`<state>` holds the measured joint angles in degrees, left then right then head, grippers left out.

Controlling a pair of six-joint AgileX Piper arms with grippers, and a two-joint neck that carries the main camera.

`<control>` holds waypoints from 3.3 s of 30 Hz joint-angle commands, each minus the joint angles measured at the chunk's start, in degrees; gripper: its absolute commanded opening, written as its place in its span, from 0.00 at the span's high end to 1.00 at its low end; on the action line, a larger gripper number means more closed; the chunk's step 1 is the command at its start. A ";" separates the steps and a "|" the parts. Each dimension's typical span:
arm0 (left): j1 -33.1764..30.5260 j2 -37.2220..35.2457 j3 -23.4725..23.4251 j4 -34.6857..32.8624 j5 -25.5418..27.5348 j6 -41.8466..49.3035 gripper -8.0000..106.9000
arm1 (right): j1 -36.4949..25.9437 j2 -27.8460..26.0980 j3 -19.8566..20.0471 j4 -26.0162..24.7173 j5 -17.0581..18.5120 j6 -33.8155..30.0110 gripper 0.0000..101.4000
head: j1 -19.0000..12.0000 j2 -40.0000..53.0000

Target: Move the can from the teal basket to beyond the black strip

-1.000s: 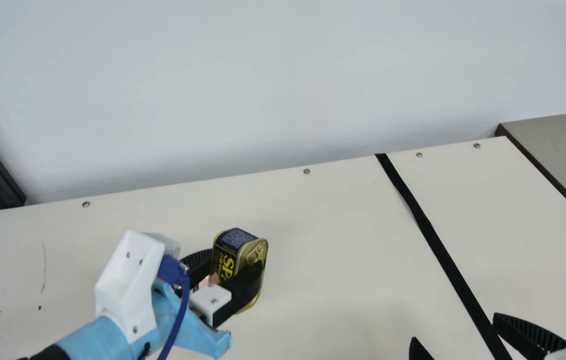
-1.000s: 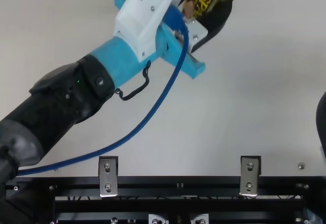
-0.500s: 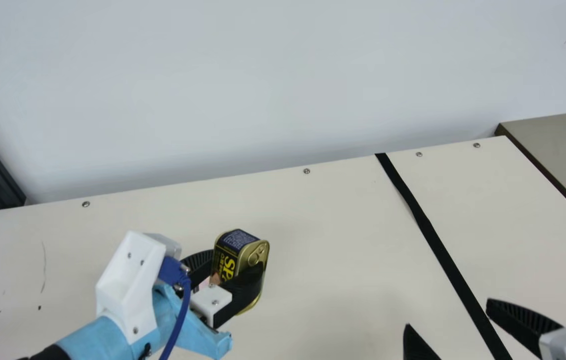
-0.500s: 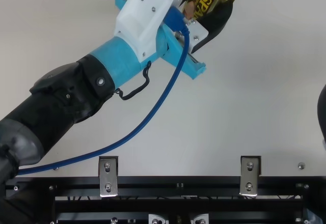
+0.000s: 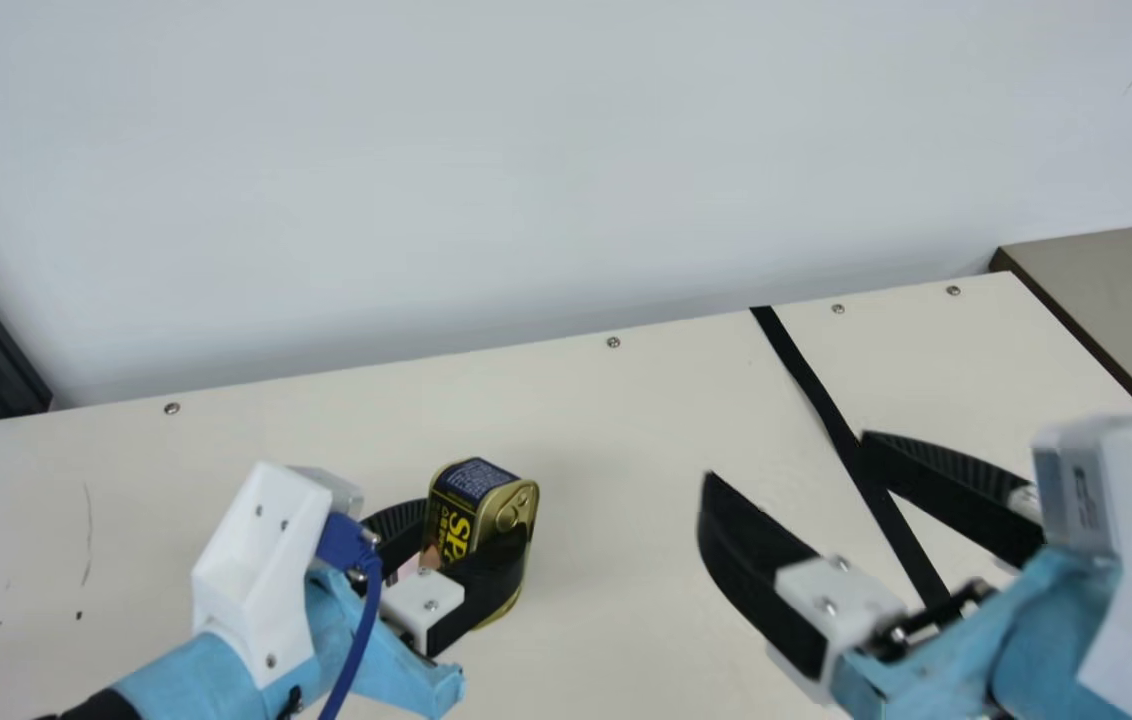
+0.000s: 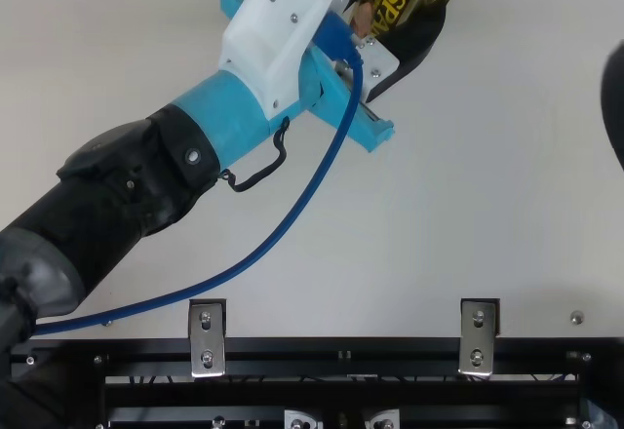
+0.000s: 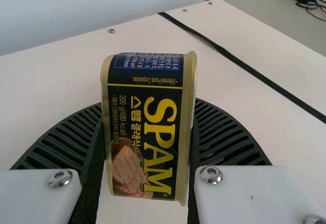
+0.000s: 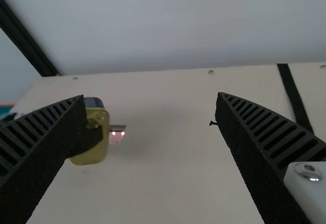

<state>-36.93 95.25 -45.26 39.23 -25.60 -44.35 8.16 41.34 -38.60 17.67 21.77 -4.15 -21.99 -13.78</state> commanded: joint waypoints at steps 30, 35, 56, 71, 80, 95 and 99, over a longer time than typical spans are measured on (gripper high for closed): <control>0.00 0.00 0.00 0.00 0.00 0.00 0.84 | 10.14 18.56 -5.81 20.52 -4.90 -4.64 0.00 | -1.31 -0.63; 0.00 0.00 0.00 0.00 0.00 0.00 0.84 | 11.20 22.24 -7.05 22.49 -5.50 -7.73 0.00 | -1.31 -0.63; 0.00 0.00 0.00 0.00 0.00 0.00 0.84 | 11.63 35.59 -11.92 35.23 -5.72 -23.80 0.00 | -1.31 -0.63; 0.00 0.00 0.00 0.00 0.00 0.00 0.84 | 10.25 41.43 -13.44 41.32 -3.16 -32.27 0.00 | -1.31 -0.63; 0.00 0.00 0.00 0.00 0.00 0.00 0.84 | 10.24 41.80 -13.44 41.37 -3.14 -32.46 1.00 | -1.31 -0.63; 0.00 0.00 0.00 -0.22 -0.24 0.00 0.15 | 10.24 41.87 -13.38 41.37 -2.31 -33.05 1.00 | -1.31 -0.63; 0.00 0.00 0.00 -0.22 -0.24 0.00 0.15 | 10.24 41.87 -13.38 41.12 -2.25 -33.05 1.00 | -1.31 -0.63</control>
<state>-36.93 95.25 -45.26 39.00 -25.84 -44.35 18.40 83.21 -51.98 58.80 19.53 -37.20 -22.29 -14.08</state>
